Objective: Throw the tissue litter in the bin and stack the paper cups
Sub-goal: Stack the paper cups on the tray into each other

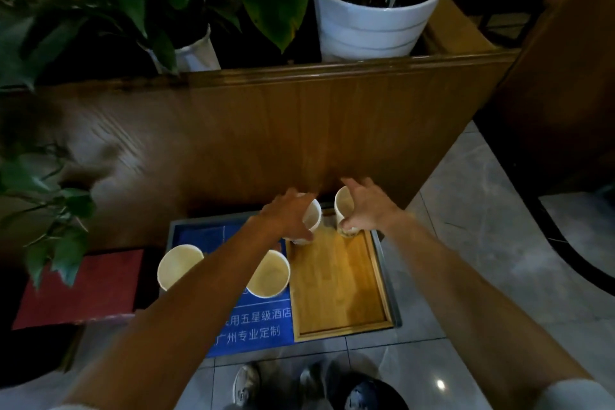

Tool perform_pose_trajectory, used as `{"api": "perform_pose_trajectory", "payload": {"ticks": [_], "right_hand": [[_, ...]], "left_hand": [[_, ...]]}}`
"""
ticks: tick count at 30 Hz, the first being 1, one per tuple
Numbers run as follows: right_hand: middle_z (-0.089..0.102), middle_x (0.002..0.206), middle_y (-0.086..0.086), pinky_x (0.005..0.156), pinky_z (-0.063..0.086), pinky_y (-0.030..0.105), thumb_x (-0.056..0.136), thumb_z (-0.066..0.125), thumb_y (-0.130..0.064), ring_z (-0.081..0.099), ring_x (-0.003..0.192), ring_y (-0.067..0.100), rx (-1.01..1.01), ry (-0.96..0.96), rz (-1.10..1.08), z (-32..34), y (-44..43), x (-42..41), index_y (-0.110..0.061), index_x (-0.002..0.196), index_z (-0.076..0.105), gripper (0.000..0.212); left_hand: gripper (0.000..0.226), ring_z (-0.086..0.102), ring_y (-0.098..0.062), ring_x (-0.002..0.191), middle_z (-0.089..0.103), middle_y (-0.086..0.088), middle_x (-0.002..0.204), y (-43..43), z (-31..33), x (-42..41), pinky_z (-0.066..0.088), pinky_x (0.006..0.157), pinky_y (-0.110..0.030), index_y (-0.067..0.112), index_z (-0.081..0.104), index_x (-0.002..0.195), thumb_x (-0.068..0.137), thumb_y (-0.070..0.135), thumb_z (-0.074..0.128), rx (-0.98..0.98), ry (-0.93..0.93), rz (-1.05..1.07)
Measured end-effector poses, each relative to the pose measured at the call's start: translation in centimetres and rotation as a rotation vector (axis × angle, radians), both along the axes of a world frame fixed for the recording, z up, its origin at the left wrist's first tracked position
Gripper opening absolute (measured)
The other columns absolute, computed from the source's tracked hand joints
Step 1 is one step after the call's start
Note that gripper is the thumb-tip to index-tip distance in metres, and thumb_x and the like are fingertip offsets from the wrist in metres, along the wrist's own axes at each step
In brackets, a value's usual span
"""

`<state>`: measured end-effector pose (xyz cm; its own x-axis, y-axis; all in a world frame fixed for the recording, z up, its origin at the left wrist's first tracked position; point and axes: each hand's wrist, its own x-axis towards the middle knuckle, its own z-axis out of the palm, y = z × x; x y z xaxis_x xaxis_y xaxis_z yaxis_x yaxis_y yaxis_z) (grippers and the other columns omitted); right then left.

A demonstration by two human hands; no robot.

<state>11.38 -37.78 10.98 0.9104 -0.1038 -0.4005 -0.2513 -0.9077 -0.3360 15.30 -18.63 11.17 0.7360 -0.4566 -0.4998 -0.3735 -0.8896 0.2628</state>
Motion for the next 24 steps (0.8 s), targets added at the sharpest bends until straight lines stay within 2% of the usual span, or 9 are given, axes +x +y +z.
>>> {"api": "perform_pose_trajectory", "payload": {"ticks": [6,8,15,20,24], "right_hand": [[0.043,0.132,0.012,0.098,0.046,0.048,0.052,0.094,-0.024,0.048,0.122,0.037,0.002,-0.026,0.021,-0.7,-0.6,0.0,-0.033,0.135,0.033,0.103],[0.043,0.13,0.011,0.096,0.047,0.048,0.05,0.094,-0.025,0.049,0.119,0.037,0.003,-0.028,0.027,-0.6,-0.7,0.2,-0.034,0.131,0.034,0.101],[0.044,0.125,0.007,0.092,0.047,0.045,0.046,0.094,-0.029,0.049,0.116,0.034,0.007,-0.048,0.009,-0.5,-0.9,-0.2,-0.034,0.125,0.035,0.098],[0.042,0.106,-0.002,0.078,0.045,0.036,0.046,0.092,-0.033,0.053,0.106,0.029,0.046,-0.062,0.014,1.5,-1.2,-0.5,-0.031,0.121,0.041,0.091],[0.046,0.104,-0.001,0.077,0.041,0.034,0.049,0.092,-0.029,0.05,0.101,0.022,0.116,-0.104,-0.005,4.6,-1.0,-0.6,-0.028,0.12,0.044,0.085]], "left_hand": [[0.097,0.037,-0.038,0.131,0.028,-0.007,0.148,-0.7,-0.8,-0.3,0.047,0.096,-0.054,0.039,0.025,0.141,0.064,0.043,0.083,0.051,-0.071,-0.001],[0.095,0.039,-0.038,0.129,0.031,-0.008,0.144,-1.0,-0.6,-0.4,0.048,0.092,-0.054,0.039,0.028,0.138,0.062,0.041,0.085,0.057,-0.087,0.009],[0.091,0.04,-0.035,0.127,0.033,-0.008,0.14,-0.6,0.2,-1.1,0.051,0.092,-0.052,0.031,0.032,0.135,0.062,0.043,0.085,0.032,-0.13,0.055],[0.087,0.047,-0.034,0.121,0.04,-0.008,0.133,0.9,1.9,-1.2,0.051,0.092,-0.052,0.031,0.036,0.131,0.061,0.047,0.084,-0.086,-0.13,0.09],[0.084,0.051,-0.031,0.116,0.042,-0.006,0.129,2.9,3.9,-1.5,0.052,0.092,-0.05,0.033,0.036,0.13,0.061,0.045,0.084,-0.213,-0.13,0.152]]}}
